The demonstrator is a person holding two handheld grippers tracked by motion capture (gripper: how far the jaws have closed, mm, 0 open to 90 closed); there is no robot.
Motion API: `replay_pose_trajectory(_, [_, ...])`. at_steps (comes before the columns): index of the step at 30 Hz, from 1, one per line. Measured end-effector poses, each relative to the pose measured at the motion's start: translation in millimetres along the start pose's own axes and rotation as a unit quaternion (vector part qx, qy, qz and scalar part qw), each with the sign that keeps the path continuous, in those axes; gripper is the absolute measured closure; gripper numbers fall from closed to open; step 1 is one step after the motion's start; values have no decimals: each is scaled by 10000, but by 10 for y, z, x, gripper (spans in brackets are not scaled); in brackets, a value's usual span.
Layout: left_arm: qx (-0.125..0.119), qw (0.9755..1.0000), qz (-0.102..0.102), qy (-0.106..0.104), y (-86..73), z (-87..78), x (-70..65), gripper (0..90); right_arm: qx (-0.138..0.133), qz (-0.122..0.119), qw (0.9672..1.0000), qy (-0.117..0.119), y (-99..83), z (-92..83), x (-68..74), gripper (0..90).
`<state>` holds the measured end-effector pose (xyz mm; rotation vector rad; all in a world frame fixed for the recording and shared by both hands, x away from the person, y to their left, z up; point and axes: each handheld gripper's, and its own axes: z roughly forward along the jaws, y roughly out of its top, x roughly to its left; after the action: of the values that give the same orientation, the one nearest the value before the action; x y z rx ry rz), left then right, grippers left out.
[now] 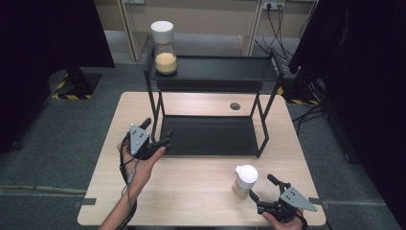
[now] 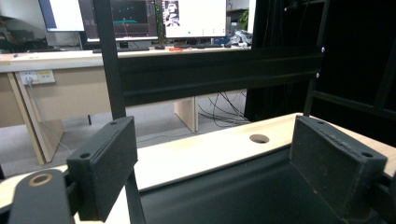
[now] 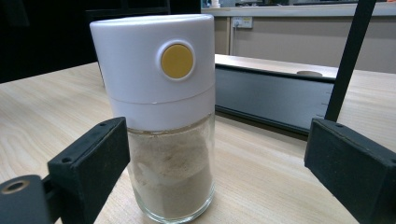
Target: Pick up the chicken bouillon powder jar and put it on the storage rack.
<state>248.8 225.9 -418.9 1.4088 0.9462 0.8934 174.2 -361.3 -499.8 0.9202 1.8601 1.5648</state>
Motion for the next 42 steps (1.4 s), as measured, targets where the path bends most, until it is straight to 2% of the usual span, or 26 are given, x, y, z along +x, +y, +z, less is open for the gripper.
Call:
replay_pose_trajectory(16, [194,9998,-89,-22,-271,-96,11,140,2,-4,10000,0,1,0,1,68])
replay_pose_trajectory(28, [216,9995,-238,-67,-444,-169,15,138,-2,-8,10000,1,-1,0,0,68])
replay_pose_trajectory(42, [469,9979,-412,-178,-737,-236,-17,137,1,-11,10000,-1,1,0,2,68])
